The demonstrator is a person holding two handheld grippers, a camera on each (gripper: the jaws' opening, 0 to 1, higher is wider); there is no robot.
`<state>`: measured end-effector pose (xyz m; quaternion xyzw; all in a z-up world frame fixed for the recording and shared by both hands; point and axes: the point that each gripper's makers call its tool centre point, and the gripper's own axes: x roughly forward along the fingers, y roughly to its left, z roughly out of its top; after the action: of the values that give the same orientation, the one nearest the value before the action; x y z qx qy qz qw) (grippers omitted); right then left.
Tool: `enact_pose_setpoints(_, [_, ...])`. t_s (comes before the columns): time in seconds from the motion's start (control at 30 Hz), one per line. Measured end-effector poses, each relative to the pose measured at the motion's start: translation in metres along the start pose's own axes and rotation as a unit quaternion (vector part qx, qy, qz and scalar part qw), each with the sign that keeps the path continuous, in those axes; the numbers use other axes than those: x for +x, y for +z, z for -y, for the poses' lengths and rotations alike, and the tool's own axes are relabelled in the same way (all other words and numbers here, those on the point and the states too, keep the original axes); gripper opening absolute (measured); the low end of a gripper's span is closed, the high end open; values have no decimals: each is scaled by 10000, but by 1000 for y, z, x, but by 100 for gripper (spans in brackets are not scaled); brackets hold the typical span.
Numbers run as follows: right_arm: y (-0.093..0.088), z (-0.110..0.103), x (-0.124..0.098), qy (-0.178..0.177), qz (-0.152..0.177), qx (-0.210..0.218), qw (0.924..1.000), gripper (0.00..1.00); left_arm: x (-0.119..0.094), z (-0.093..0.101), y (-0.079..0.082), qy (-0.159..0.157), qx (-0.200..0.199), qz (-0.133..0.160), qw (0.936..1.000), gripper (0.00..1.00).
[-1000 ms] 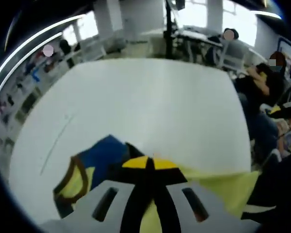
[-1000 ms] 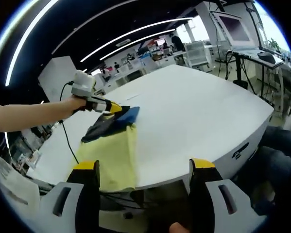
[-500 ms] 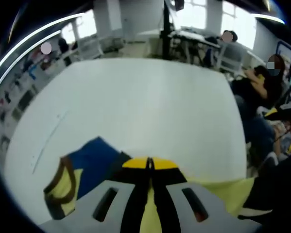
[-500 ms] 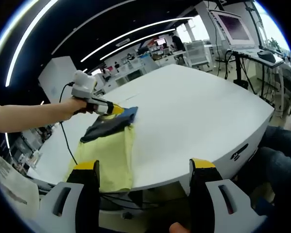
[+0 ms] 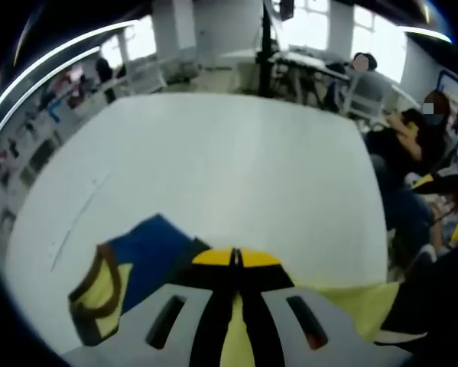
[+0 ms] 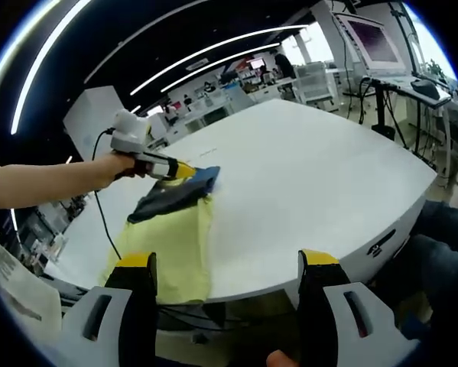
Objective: Fold the garment on the visible template until the final outline fits inside the template.
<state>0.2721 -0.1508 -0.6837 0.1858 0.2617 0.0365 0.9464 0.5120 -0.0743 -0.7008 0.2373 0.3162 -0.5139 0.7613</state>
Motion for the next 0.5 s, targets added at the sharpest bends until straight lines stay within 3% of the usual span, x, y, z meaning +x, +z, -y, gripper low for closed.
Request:
enact_pose_setpoints(0.23, [0,-2,4,60,-27,-45,10000,75,-6,-4,0,55,-129,96,9999,0])
enact_pose_setpoints(0.47, [-3,-2,4,65,-67,-46,9999,74,-9,0,-3,-22,-519,316,9981,0])
enact_pose_setpoints(0.5, [-4,-2,4,63,-83,-45,9999,74,-9,0,-5,-16,-539,321,9980,4])
